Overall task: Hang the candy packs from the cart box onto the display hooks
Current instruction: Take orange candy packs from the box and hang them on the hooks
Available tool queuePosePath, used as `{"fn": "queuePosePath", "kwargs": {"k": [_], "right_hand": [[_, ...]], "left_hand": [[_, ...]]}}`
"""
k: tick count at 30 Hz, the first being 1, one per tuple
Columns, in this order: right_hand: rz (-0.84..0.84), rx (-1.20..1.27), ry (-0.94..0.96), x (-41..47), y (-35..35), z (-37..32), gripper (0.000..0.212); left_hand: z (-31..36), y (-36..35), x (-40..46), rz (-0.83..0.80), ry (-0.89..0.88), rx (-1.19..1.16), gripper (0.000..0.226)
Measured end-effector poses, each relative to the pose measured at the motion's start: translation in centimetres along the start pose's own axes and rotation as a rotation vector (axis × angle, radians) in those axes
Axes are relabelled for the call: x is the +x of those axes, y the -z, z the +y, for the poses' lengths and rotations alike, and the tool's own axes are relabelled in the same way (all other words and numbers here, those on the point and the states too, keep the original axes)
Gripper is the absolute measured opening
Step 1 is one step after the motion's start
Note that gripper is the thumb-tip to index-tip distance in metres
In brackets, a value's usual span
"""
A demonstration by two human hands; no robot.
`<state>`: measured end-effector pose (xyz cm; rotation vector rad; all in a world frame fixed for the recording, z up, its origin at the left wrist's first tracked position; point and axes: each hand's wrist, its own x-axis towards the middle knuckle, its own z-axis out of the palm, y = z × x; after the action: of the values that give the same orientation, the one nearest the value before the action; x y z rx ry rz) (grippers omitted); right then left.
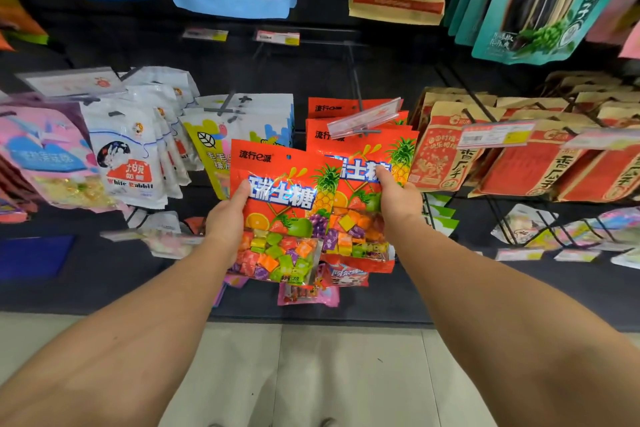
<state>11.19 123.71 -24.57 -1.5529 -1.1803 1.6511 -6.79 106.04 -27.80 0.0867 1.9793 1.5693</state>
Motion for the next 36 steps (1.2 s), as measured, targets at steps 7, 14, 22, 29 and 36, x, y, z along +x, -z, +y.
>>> {"fn": "queuePosePath", "kwargs": {"k": [7, 14, 22, 29, 36], "right_hand": [[0.021, -0.02, -0.013, 1.0, 0.1, -0.3, 0.095], [0.017, -0.136, -0.056, 1.3, -0.7, -1.8, 0.085], [-0.106, 0.114, -0.034, 0.5, 1.5, -1.0, 0.044], [-0.119, -0.137, 0.152, 0.9, 1.5, -1.8, 0.086], [-0.084, -0.181, 0.196, 1.6, 1.1, -3.1, 0.091]], "left_hand": [[-0.2, -0.9, -0.2, -0.03, -0.001, 0.002, 0.043], [0.2, -2.3, -0.7, -0.064, -0.004, 0.006, 0.037], [0.4, -6.1, -2.1, -0.145, 0.025, -0.02, 0.039], [2.2, -10.2, -2.9, -0.191, 0.081, -0.024, 0.072], [3.0, -11.1, -2.5, -0.227, 0.138, -0.021, 0.083]]}}
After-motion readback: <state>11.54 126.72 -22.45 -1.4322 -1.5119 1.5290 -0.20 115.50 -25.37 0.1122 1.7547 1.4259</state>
